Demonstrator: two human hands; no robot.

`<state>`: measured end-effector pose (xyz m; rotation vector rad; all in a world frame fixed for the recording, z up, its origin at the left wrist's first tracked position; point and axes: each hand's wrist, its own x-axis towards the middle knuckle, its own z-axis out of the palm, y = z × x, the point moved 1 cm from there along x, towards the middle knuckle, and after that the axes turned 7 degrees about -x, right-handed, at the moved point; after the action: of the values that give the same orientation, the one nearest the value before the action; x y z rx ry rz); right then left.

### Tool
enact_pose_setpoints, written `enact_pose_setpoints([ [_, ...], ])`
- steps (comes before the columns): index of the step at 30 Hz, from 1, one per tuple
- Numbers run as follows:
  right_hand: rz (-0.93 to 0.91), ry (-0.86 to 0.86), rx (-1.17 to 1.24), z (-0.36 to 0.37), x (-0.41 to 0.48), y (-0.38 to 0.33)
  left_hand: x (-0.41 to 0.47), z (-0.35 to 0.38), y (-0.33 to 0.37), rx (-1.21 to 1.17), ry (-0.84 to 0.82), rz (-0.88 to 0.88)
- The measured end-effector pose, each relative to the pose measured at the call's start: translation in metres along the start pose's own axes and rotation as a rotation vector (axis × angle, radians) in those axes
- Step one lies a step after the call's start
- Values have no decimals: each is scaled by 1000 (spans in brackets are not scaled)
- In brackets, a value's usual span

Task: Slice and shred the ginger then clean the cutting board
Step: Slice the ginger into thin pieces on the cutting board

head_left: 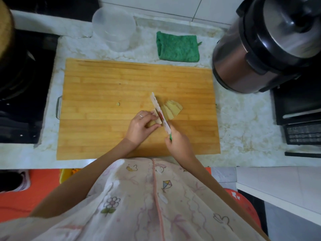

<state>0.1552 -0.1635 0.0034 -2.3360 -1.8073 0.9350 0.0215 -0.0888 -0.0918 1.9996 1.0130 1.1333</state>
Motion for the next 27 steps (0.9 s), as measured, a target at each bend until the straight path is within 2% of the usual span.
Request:
enact_pose_setpoints([
  [9, -31, 41, -87, 7, 4, 0, 0, 0, -1, -2, -24, -48],
  [16, -28, 41, -120, -3, -8, 15, 1, -1, 4, -46, -17, -16],
  [23, -6, 165, 39, -10, -13, 18, -2, -1, 5, -46, -93, -57],
  [27, -14, 152, 52, -12, -14, 11, -3, -3, 5, -55, -98, -59],
])
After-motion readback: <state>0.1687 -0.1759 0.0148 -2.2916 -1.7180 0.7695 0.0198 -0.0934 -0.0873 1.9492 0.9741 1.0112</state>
